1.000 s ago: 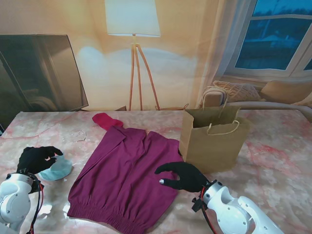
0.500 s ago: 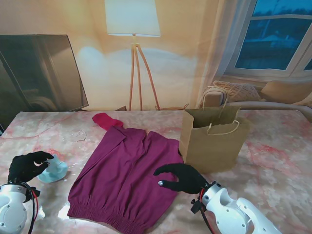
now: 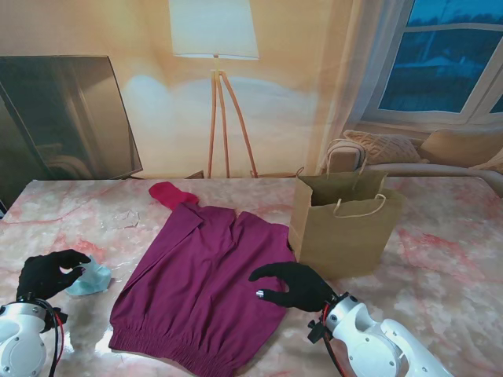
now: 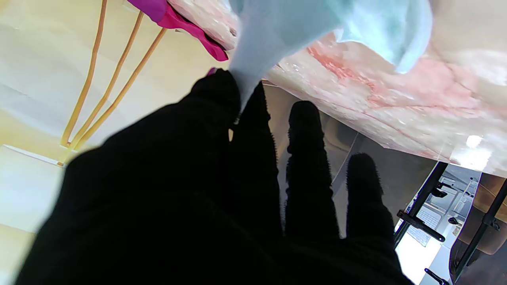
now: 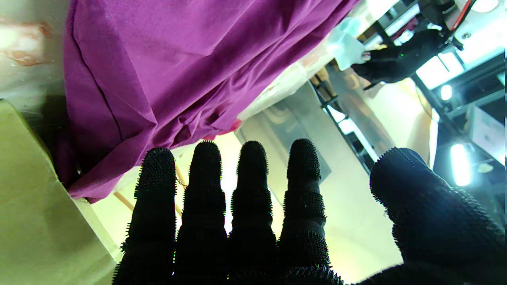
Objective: Fold the socks and the shorts into the kraft paper bag
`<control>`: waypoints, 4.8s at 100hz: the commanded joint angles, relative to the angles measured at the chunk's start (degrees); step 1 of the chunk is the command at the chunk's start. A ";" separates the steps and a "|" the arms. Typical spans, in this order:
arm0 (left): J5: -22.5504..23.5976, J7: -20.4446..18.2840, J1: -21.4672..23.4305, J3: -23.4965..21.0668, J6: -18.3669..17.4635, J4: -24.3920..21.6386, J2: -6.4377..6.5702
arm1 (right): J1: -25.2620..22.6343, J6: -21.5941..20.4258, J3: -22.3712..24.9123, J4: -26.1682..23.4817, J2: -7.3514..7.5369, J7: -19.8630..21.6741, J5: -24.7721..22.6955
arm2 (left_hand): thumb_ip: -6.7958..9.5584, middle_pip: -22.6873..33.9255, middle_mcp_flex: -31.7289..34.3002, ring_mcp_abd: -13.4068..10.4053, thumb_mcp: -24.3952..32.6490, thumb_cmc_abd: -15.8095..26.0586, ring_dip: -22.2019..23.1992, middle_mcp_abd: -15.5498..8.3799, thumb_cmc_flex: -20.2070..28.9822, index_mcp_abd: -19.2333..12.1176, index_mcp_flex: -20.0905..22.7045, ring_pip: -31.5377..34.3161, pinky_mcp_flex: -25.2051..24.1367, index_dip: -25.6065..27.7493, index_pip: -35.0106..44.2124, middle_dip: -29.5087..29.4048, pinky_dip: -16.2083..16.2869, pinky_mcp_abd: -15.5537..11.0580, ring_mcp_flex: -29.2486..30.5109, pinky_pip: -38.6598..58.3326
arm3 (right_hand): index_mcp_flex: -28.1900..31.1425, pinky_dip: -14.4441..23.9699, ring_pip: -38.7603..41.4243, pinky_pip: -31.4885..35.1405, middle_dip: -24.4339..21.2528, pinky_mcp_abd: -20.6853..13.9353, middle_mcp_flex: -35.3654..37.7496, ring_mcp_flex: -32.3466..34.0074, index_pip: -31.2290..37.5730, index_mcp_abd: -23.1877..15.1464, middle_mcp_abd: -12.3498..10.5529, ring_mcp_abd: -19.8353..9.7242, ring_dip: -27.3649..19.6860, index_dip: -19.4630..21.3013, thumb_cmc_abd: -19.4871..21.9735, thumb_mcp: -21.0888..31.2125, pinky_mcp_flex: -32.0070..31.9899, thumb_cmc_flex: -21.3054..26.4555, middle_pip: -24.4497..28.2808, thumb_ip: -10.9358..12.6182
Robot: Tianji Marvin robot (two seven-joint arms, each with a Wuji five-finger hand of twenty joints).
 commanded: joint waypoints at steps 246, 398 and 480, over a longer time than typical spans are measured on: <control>6.60 18.62 19.96 -2.57 -0.63 -11.54 -3.29 | -6.38 -6.00 1.15 -3.07 0.04 -1.68 -2.23 | 0.64 -0.39 3.45 -1.02 2.82 -2.67 2.32 -5.76 -0.57 -2.15 1.32 2.21 1.01 -2.39 4.47 -1.97 2.37 0.98 2.26 2.60 | 0.49 1.80 0.84 1.53 0.23 -0.03 1.47 0.59 0.84 -1.32 0.47 0.60 1.30 0.26 1.45 -1.54 -0.30 -0.40 0.61 3.05; 22.84 3.56 24.42 -1.62 8.78 -17.17 1.28 | -3.81 -5.92 0.02 0.63 -0.30 -1.85 0.02 | 5.94 0.25 -21.13 0.66 -1.18 9.01 -21.83 4.91 -17.30 3.82 -5.59 -12.32 3.56 -0.41 -7.77 -28.76 9.57 0.31 -7.07 4.25 | 0.65 1.86 0.89 1.60 0.22 -0.01 1.36 0.65 0.83 -1.32 0.56 0.78 1.37 0.34 1.47 -1.75 -0.34 -0.33 0.57 3.11; 24.66 5.94 14.16 3.62 12.22 -4.05 2.61 | -3.32 -5.49 -0.36 0.62 -0.20 -0.85 0.80 | 0.88 6.09 -10.82 2.43 -1.53 4.26 -8.63 5.12 2.54 -0.95 -3.28 2.45 8.95 2.19 5.00 14.32 5.20 0.24 -3.16 11.07 | 0.45 1.98 1.48 1.99 0.27 0.15 1.40 1.36 0.81 -1.42 0.46 1.02 2.14 0.33 1.38 -1.76 -0.09 -0.33 0.69 3.10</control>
